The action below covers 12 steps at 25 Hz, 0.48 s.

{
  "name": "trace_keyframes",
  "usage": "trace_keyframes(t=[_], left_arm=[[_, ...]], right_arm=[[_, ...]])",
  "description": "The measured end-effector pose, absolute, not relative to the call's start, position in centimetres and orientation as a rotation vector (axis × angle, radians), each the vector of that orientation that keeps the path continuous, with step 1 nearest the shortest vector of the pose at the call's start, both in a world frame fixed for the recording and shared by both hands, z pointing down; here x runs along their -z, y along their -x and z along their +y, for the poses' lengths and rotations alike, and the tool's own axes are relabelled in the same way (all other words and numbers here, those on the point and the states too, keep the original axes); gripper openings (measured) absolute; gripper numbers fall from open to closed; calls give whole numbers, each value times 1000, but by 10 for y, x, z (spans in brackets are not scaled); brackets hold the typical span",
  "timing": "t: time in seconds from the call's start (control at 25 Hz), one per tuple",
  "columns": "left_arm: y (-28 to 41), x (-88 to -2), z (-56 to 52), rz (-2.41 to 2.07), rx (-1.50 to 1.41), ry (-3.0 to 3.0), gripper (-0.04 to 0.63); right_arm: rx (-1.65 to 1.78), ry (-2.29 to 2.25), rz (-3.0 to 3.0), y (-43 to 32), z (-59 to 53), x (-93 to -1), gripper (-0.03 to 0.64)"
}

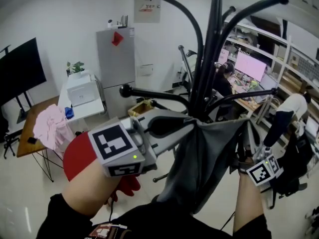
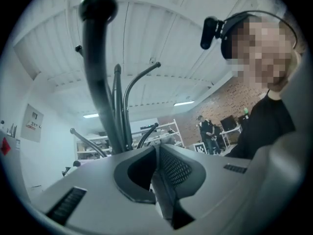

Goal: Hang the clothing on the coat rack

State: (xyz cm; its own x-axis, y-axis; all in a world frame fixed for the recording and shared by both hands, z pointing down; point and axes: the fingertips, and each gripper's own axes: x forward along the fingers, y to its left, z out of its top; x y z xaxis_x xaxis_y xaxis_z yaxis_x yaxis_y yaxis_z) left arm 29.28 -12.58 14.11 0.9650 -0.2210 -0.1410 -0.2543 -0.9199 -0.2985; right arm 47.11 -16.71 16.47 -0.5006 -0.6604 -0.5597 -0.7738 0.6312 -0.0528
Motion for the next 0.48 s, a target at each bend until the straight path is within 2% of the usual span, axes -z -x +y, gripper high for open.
trace_keyframes(t=[0.48], left_arm=[[-317, -230, -148, 312, 64, 2854, 14]], right_arm=[[-126, 1190, 2647, -418, -194, -282, 0]])
